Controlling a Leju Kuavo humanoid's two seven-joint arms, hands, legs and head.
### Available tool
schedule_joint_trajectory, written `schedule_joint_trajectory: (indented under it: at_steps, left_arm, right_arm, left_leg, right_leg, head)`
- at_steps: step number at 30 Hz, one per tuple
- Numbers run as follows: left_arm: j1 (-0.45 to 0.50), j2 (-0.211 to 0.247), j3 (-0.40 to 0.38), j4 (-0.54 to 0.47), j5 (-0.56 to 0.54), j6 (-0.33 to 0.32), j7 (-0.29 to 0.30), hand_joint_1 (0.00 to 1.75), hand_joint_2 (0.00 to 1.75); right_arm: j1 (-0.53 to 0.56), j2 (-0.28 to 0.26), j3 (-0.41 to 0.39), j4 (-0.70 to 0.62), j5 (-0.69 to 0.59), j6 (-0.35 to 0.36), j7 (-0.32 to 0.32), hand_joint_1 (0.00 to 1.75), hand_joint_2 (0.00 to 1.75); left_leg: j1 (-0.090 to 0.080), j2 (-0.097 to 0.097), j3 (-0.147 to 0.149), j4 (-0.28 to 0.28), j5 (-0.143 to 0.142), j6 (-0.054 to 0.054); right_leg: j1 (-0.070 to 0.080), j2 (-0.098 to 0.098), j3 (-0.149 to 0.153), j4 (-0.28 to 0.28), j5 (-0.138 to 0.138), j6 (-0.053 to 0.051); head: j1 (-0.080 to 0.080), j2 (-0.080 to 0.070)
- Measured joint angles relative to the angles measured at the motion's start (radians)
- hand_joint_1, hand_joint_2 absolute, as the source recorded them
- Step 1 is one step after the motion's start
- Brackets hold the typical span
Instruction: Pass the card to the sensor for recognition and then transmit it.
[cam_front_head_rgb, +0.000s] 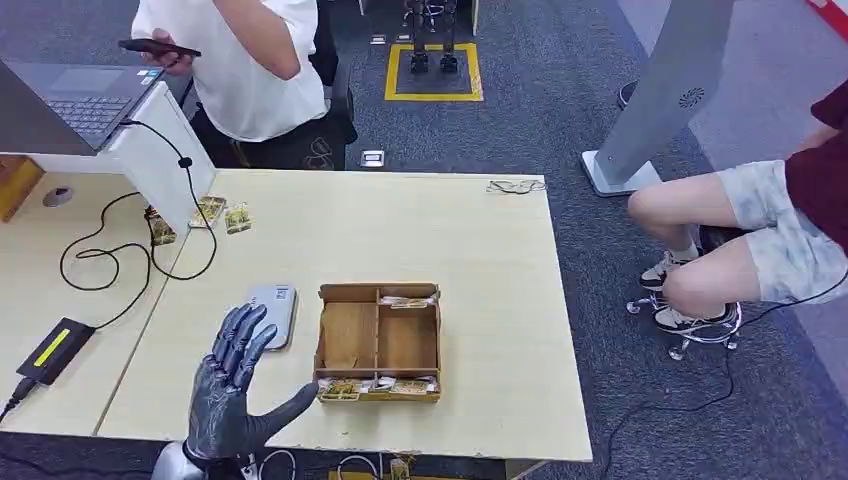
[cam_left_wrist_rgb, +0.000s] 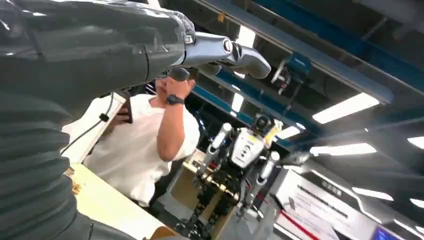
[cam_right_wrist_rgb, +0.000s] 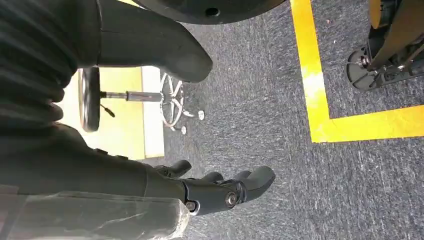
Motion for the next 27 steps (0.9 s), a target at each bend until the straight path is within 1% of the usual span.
schedule_joint_trajectory:
  at_steps: [3,5,10,12,16,22,25,27]
  left_arm:
    - [0.003,0.008,-0.009,0.0,-0.04,-0.025,0.004,0.0,1.75]
    - [0.0,0.009,-0.024,0.0,-0.062,-0.039,0.019,0.0,1.75]
    - [-0.044,0.01,-0.09,0.013,-0.123,-0.061,0.036,0.0,1.75]
    - [-0.062,0.01,-0.118,0.021,-0.127,-0.061,0.036,0.0,1.75]
    - [-0.081,0.011,-0.149,0.032,-0.128,-0.064,0.036,0.0,1.75]
    - [-0.13,0.01,-0.227,0.063,-0.14,-0.104,0.038,0.0,1.75]
    - [-0.155,0.008,-0.266,0.09,-0.155,-0.111,0.052,0.0,1.75]
    - [-0.162,0.006,-0.274,0.1,-0.161,-0.111,0.054,0.0,1.75]
  right_arm:
    - [0.0,0.0,-0.002,0.0,0.0,0.0,0.0,0.0,1.75]
    - [0.0,0.0,-0.003,0.0,0.001,0.0,0.001,0.0,1.75]
    - [-0.001,0.0,-0.003,0.0,0.019,0.006,0.001,0.0,1.75]
    - [-0.001,0.0,-0.003,0.0,0.021,0.006,0.001,0.0,1.75]
    - [-0.001,0.0,-0.003,0.0,0.024,0.006,0.0,0.0,1.75]
    - [-0.001,0.0,-0.002,0.0,0.032,0.01,-0.002,0.0,1.75]
    - [-0.002,0.0,-0.002,0.0,0.039,0.01,-0.003,0.0,1.75]
    - [-0.001,0.0,-0.002,0.0,0.039,0.01,-0.003,0.0,1.75]
  left_leg:
    - [0.0,0.0,0.0,0.0,0.0,0.0]
    - [0.0,0.0,0.0,0.0,0.0,0.0]
    - [0.0,0.0,0.0,0.0,0.0,0.0]
    - [0.0,0.0,0.001,0.0,0.0,0.0]
    - [0.0,0.0,0.0,0.0,0.0,0.0]
    - [0.0,0.0,0.0,0.0,0.0,0.0]
    - [0.0,0.0,0.0,0.0,0.0,0.0]
    - [0.0,0.0,0.001,0.0,0.0,0.0]
  right_leg:
    - [0.0,0.0,0.0,0.0,0.0,0.0]
    - [0.0,0.0,0.0,0.0,0.0,0.0]
    - [0.0,0.0,0.0,0.0,0.0,0.0]
    - [0.0,0.0,0.0,0.0,0.0,0.0]
    - [0.0,0.0,0.0,0.0,0.0,0.0]
    - [0.0,0.0,0.0,0.0,0.0,0.0]
    - [0.0,0.0,0.0,0.0,0.0,0.0]
    - [0.0,0.0,0.0,0.0,0.0,0.0]
  head:
    - [0.0,0.0]
    - [0.0,0.0]
    - [0.0,0.0]
    - [0.0,0.0]
    - [0.0,0.0]
    - [0.0,0.0]
    - [0.0,0.0]
    - [0.0,0.0]
